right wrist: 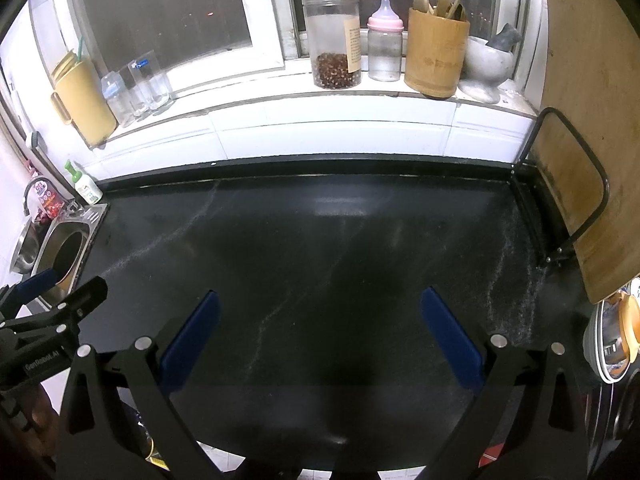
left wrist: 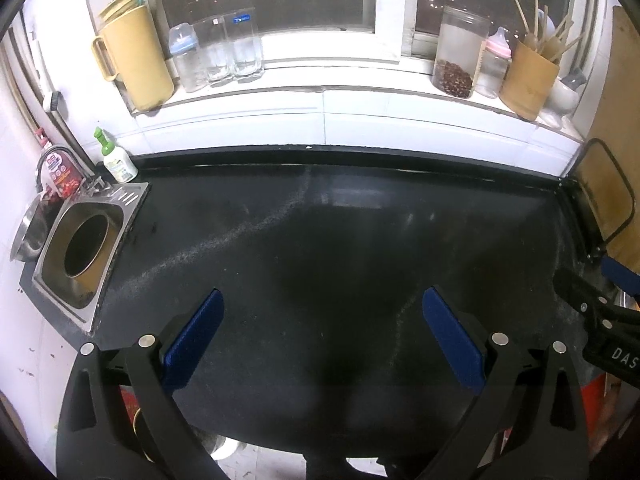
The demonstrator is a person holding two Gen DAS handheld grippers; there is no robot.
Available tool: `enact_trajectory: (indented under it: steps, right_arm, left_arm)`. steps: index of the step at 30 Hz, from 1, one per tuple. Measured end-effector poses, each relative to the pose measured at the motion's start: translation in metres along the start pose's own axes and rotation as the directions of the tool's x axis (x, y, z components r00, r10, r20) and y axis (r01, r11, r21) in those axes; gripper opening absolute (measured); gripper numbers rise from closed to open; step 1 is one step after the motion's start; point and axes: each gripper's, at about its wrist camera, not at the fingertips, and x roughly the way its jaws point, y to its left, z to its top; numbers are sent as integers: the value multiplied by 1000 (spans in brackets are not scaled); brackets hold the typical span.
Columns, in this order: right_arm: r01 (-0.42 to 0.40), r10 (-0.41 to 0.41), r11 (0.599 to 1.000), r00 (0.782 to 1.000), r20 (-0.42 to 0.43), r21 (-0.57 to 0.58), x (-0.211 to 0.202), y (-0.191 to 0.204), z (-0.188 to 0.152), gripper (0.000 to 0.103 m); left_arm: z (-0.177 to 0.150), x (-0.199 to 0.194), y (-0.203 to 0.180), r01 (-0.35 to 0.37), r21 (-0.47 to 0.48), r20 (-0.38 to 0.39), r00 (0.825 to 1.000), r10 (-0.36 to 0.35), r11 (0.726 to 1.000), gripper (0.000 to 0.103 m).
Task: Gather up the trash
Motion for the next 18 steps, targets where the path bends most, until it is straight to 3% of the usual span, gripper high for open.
enact_trajectory:
  steps: [18]
  right_arm:
    - [7,-7,1000,1000,-2,-4,1,-1,1,97]
  left_arm:
    - [0,2,2,3,-5,-9,1000,-3,1000,97]
